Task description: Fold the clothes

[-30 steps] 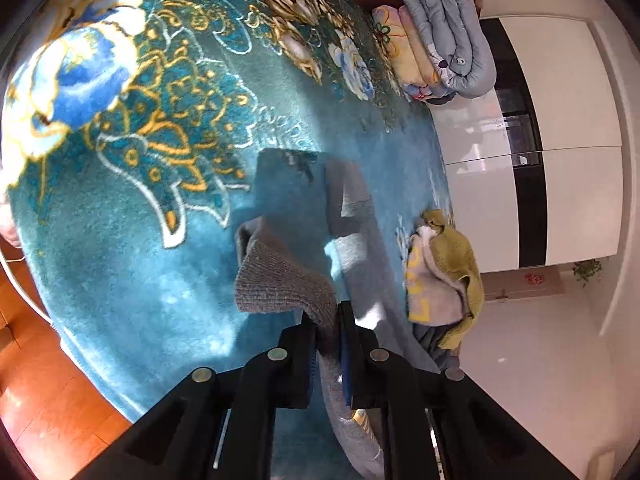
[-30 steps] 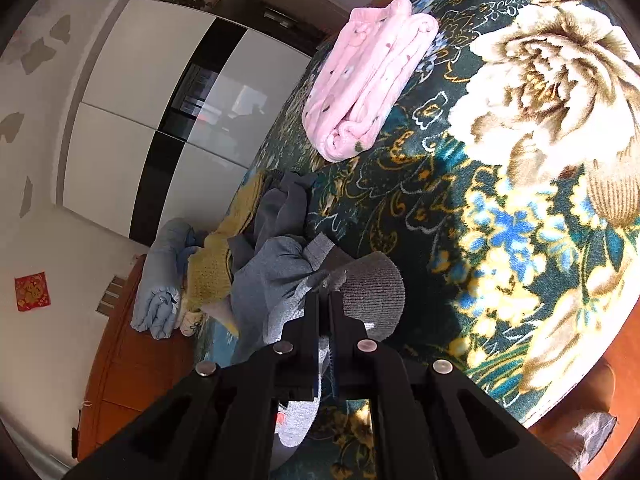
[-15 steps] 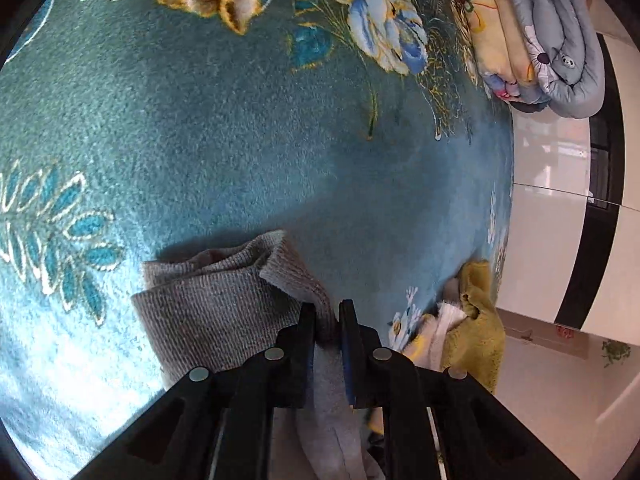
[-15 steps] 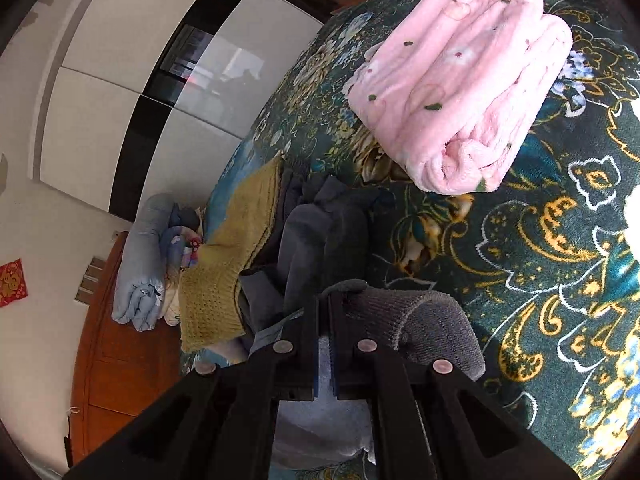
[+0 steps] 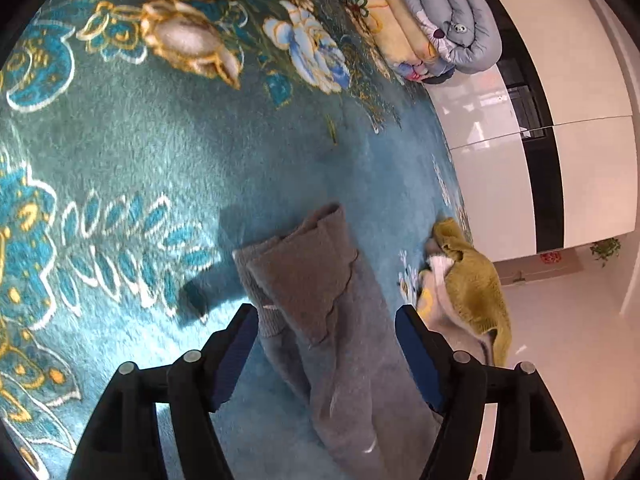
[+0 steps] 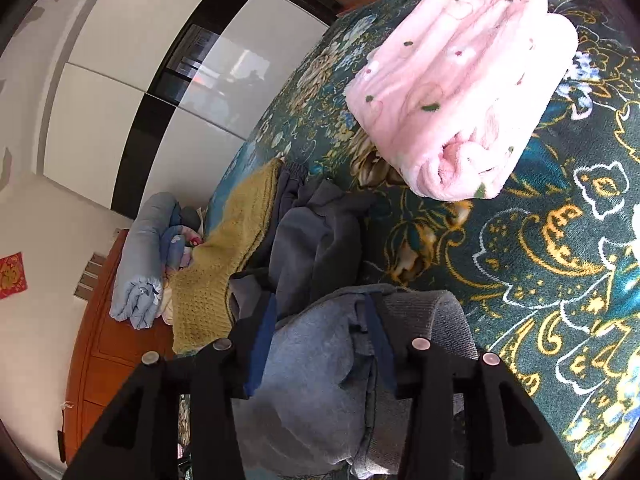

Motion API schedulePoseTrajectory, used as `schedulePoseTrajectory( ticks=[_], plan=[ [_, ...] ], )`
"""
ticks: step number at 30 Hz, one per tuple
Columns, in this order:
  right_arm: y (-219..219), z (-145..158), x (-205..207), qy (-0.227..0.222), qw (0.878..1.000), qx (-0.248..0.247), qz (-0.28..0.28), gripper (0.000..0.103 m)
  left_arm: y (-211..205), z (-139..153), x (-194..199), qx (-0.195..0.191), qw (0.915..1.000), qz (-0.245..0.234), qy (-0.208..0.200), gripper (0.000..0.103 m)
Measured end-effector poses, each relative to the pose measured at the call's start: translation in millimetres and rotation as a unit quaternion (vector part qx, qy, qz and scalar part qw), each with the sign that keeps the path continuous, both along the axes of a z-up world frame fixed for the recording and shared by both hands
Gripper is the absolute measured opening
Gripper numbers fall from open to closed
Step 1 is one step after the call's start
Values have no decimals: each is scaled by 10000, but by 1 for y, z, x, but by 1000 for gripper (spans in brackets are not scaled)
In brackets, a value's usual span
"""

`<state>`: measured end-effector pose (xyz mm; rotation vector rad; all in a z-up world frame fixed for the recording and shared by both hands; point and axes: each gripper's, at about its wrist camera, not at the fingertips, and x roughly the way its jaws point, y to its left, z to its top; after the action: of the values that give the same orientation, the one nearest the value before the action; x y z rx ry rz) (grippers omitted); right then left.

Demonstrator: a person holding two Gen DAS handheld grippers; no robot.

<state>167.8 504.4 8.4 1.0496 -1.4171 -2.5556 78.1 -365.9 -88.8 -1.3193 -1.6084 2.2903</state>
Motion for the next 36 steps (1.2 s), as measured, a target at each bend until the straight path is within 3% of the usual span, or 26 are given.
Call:
schedulePoseTrajectory(
  ticks=[2,3,4,7,11,14,17,18,21,22,23,27,29,31,32,34,36],
  plan=[
    [-1,4,18,127,9999,2,24,52,4,-20,0,273,9995,-68,-168,76],
    [-1,2,30,70,10000,15,15,61,6,-24,-1,182,9996,-77,-195,76],
    [0,-3,41,-9,10000,13,10,63,9,-23,-1,43,9999,-76,-142,76],
    [-1,-21,73,-315,9995,-7,42,64,17,-15,-9,-383,9992,-8,57,76],
    [-9,-58,83,-574,9976,-368,89,64,22,-15,-22,-707,9974,170,-9,72],
    [-20,-81,74,-496,9955,-808,77,64,22,-15,-26,-878,9958,253,-86,42],
    [-38,-85,67,-243,9974,-663,130,64,23,-17,-30,-901,9955,285,-86,33],
    [-43,-85,66,-196,9982,-542,152,63,25,-16,-31,-946,9951,290,-54,29],
    [-39,-61,63,-39,9999,-77,88,33,32,-2,-36,-1092,9936,295,12,23],
    [-37,-51,63,14,9999,87,57,16,33,6,-38,-1117,9933,291,84,20],
    [-34,-41,62,68,9997,250,25,12,32,20,-35,-1086,9933,257,294,19],
    [-23,-1,60,282,9955,901,-100,6,24,71,-18,-975,9888,130,1125,17],
    [-12,25,61,449,9905,1292,-145,4,21,80,-6,-1247,9844,145,1231,17],
    [-4,31,58,363,9872,1546,-123,3,14,67,-3,-1430,9856,168,883,17],
    [-2,25,54,191,9850,1713,-113,3,8,53,0,-1305,9888,230,683,17],
    [7,-2,47,-288,9819,1868,-143,3,-2,28,6,-1114,9926,311,361,17],
    [19,-34,44,-667,9854,1555,-202,3,-6,10,13,-1024,9941,336,133,17]
  ],
)
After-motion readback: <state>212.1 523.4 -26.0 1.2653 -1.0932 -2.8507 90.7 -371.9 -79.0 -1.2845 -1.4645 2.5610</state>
